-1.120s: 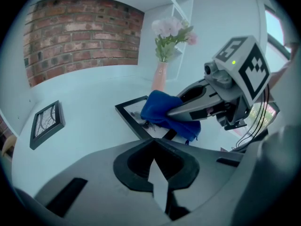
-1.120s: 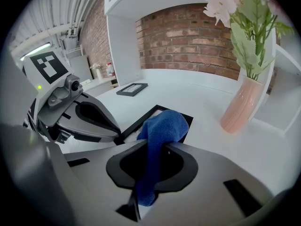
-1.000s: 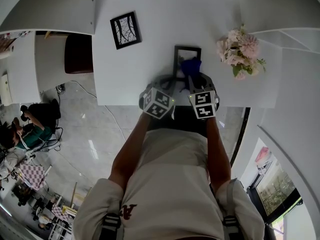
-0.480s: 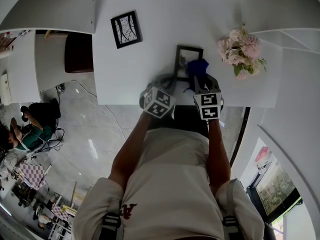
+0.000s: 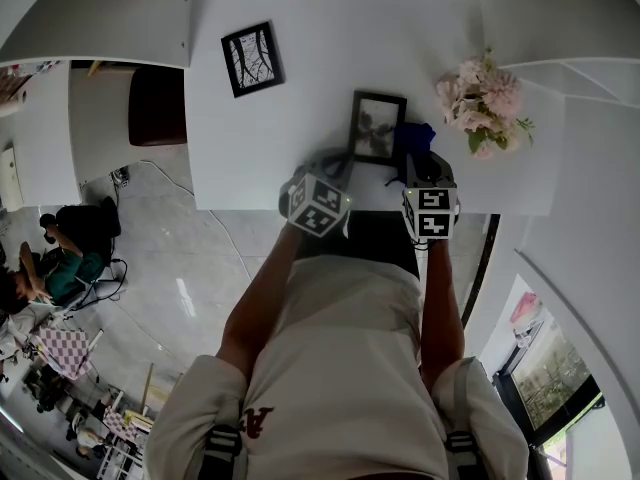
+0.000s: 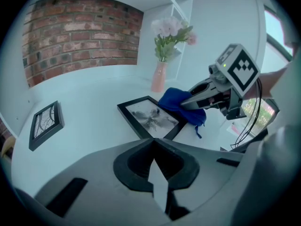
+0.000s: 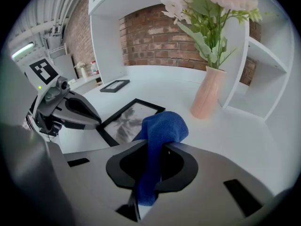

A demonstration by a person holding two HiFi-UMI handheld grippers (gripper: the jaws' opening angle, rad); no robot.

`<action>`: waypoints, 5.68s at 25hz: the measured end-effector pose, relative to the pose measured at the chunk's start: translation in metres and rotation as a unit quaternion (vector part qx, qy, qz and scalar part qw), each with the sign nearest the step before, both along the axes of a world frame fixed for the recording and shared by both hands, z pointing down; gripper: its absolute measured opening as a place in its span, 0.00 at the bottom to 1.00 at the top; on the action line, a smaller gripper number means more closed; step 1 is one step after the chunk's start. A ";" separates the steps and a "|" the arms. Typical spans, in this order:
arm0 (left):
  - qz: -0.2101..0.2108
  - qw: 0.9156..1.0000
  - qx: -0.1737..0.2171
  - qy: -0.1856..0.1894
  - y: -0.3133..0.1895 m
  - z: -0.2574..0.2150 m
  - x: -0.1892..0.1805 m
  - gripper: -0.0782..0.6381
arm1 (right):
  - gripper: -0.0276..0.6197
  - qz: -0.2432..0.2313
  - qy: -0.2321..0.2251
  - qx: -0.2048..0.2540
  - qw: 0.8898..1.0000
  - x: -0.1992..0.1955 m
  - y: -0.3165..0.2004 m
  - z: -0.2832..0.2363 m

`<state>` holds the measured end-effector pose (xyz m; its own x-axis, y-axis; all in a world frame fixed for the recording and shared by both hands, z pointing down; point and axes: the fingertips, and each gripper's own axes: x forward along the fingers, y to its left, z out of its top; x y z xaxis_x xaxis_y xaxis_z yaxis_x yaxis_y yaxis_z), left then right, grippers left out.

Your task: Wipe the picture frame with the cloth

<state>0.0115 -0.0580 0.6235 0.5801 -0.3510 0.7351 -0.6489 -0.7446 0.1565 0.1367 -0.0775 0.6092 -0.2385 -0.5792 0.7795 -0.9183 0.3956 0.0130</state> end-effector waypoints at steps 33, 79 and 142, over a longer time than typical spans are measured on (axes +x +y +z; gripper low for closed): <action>-0.004 1.000 -0.002 -0.001 -0.001 -0.002 0.001 0.11 | 0.10 -0.101 -0.065 0.035 0.992 -0.113 -0.048 -0.022; -0.021 1.000 -0.007 0.000 -0.001 -0.001 0.000 0.11 | 0.10 -0.056 -0.041 0.024 0.997 -0.052 -0.054 -0.002; -0.024 0.998 0.023 0.051 -0.010 -0.051 -0.005 0.11 | 0.10 -0.012 -0.001 0.080 0.997 -0.008 0.002 -0.080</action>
